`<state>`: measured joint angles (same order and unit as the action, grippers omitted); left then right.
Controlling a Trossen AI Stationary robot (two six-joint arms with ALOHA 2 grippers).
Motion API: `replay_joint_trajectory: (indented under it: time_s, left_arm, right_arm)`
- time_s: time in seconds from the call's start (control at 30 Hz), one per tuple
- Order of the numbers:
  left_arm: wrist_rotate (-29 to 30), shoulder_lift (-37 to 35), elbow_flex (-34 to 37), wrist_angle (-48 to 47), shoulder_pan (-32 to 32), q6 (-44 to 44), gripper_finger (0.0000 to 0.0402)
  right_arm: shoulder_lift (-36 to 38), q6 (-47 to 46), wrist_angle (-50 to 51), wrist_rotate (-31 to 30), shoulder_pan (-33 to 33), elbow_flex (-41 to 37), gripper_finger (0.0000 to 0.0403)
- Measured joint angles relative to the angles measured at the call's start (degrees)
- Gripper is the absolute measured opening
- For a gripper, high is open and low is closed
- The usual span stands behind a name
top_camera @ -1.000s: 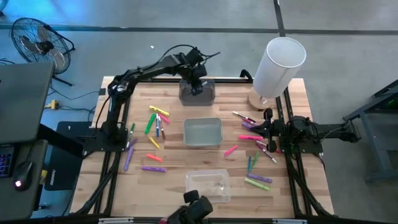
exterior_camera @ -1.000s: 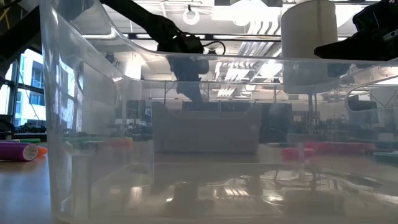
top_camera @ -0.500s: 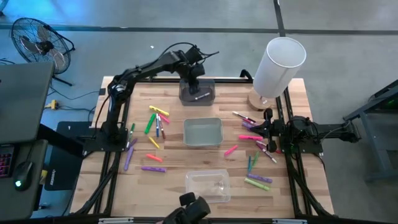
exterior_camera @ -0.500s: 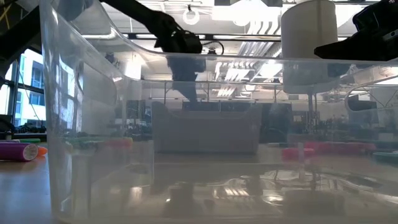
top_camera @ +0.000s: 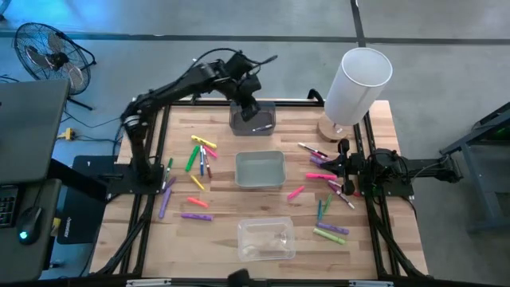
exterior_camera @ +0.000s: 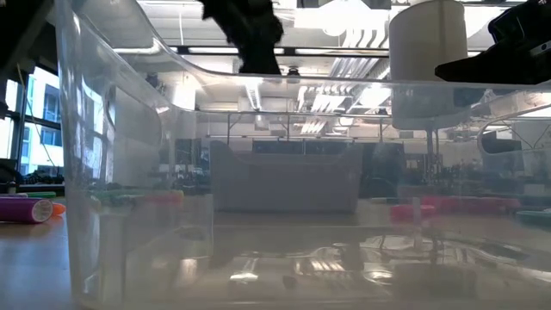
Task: Pick & Place Markers
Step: Put the pink highlighter pen into the gray bin
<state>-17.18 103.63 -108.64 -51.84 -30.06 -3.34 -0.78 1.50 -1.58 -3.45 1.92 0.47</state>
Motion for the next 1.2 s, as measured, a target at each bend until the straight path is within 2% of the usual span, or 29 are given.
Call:
replay_joint_trajectory:
  time_s: [0.13,0.3,0.47,0.6,0.77,0.93,1.07,1.13,1.2]
  left_arm:
    - [1.6,-10.1,11.5,4.9,2.4,4.9,0.005]
    - [10.0,-22.0,28.6,11.3,8.7,14.2,0.0029]
    - [16.8,-33.5,43.6,18.4,17.3,24.9,0.0015]
    - [23.3,-40.1,52.3,23.1,25.7,34.1,0.0004]
    - [33.4,-45.8,60.0,27.3,35.8,41.2,0.0001]
    - [41.2,-48.4,64.9,29.7,42.5,42.9,0.0001]
    - [43.1,-48.5,67.5,29.5,45.3,45.1,0.0]
    - [43.0,-48.5,68.7,29.9,46.0,45.2,0.0]
    - [42.3,-49.1,70.5,30.4,46.3,45.0,0.0]
  right_arm:
    - [0.0,0.0,0.0,0.0,0.0,0.0,0.0]
    - [0.0,0.0,0.0,0.0,0.0,0.0,0.0]
    - [0.0,0.0,-0.4,0.0,0.0,0.0,0.0]
    - [0.0,0.0,-0.9,-0.1,0.0,0.0,0.0]
    - [0.0,-1.9,-1.3,-0.1,0.0,0.0,0.0]
    - [0.0,-6.5,-1.6,-0.6,0.0,0.0,0.0]
    - [-0.7,-13.2,-3.5,-0.7,0.0,0.3,0.0]
    - [-2.4,-12.6,-2.9,-0.8,0.4,2.0,0.0]
    - [-5.6,-10.7,-3.3,-3.8,1.1,5.2,0.0]
